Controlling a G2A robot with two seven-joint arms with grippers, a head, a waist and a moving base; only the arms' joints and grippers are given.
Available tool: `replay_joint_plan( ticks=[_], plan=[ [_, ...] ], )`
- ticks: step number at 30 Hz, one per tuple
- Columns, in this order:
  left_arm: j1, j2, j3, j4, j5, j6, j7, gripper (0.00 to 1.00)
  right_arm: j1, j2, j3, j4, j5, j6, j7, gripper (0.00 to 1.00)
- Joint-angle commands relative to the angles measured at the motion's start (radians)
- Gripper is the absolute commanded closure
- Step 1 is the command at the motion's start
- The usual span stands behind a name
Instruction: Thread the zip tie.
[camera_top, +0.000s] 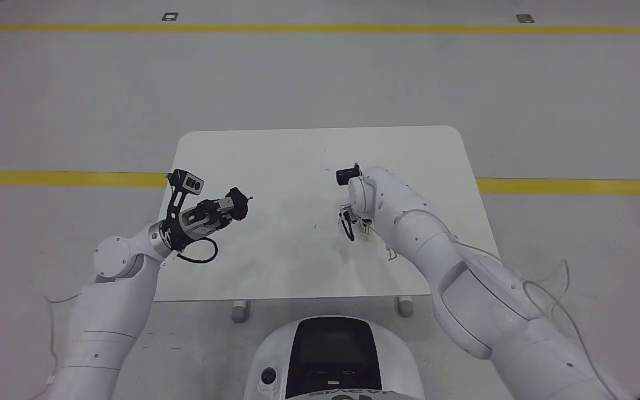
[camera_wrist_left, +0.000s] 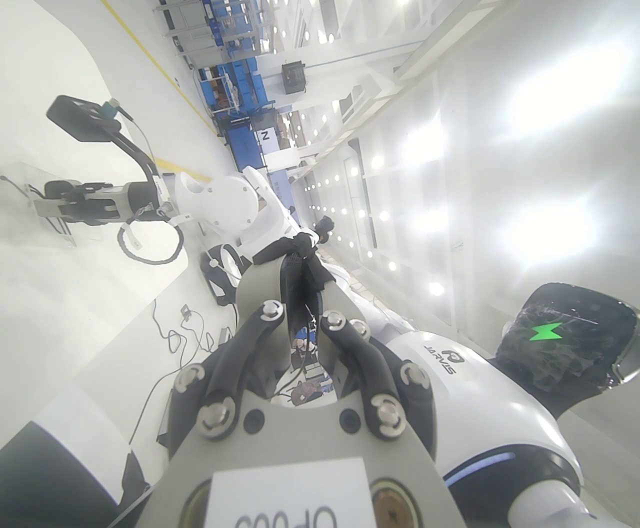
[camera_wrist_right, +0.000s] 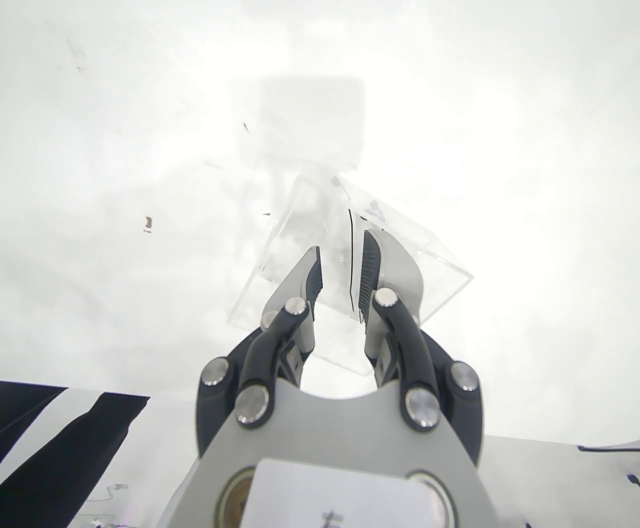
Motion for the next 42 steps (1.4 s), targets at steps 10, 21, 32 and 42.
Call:
replay_joint_plan(
  ticks=[10,21,32,42],
  plan=[
    [0.000,0.000,0.000,0.000,0.000,0.000,0.000,1.00,0.010,-0.026,0.003,0.057,-0.002,-0.012,-0.007,0.84],
    [0.000,0.000,0.000,0.000,0.000,0.000,0.000,1.00,0.018,-0.045,0.007,0.097,-0.009,-0.019,-0.008,0.93],
    [0.000,0.000,0.000,0.000,0.000,0.000,0.000,1.00,0.031,-0.057,0.013,0.121,-0.018,-0.013,-0.005,1.00],
    [0.000,0.000,0.000,0.000,0.000,0.000,0.000,1.00,0.035,-0.059,0.025,0.122,-0.024,-0.011,-0.005,0.77]
  ],
)
